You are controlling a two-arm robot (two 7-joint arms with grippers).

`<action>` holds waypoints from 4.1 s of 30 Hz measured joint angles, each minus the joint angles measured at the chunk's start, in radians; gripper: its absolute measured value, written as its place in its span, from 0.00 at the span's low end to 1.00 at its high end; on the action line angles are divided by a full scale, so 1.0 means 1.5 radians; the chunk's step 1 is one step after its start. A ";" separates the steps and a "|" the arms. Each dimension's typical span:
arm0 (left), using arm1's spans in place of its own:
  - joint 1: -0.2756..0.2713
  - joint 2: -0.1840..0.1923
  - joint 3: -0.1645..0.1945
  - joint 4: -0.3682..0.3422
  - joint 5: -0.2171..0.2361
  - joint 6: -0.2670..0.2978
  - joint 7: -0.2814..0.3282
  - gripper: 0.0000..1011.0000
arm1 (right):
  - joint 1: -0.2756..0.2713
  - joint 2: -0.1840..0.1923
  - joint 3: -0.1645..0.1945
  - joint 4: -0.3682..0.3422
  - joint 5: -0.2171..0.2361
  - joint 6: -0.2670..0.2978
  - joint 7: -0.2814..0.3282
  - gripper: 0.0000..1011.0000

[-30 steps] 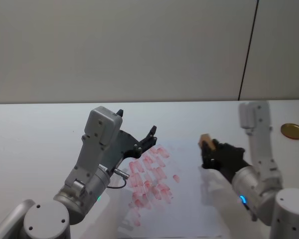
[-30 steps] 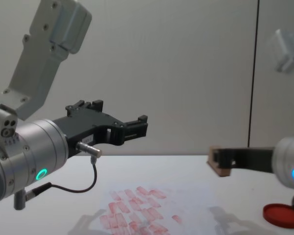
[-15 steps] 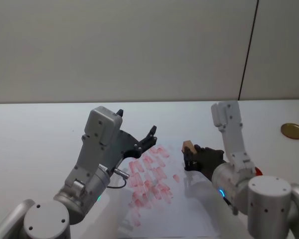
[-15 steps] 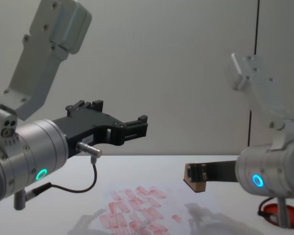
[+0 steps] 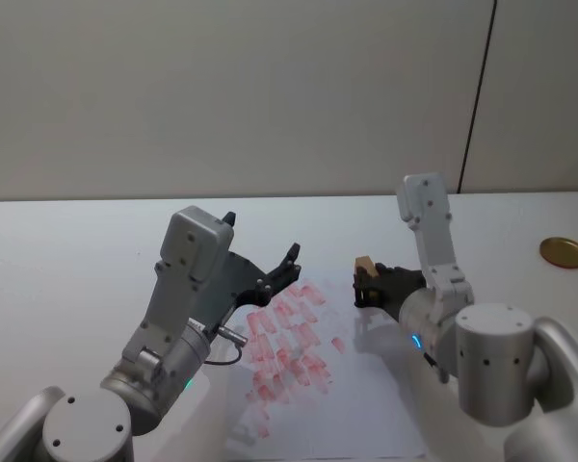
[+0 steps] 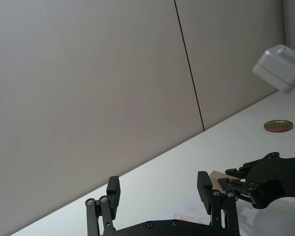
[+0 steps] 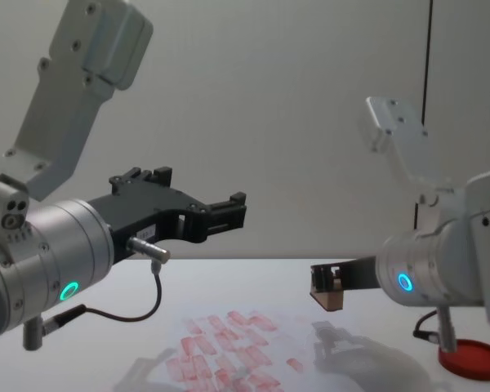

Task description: Use the one hand to pick up the stamp and affix it onto the A4 paper.

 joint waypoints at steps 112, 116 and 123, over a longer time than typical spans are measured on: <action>0.000 0.000 0.000 0.000 0.000 0.000 0.000 0.98 | 0.007 0.006 0.052 -0.087 -0.001 -0.005 -0.026 0.21; 0.000 0.000 0.000 0.000 0.000 0.000 0.000 0.98 | -0.010 0.012 0.059 -0.105 0.012 0.021 -0.038 0.21; 0.000 0.000 0.000 0.000 0.000 0.000 0.000 0.98 | -0.037 0.022 0.070 -0.125 0.029 0.058 -0.056 0.21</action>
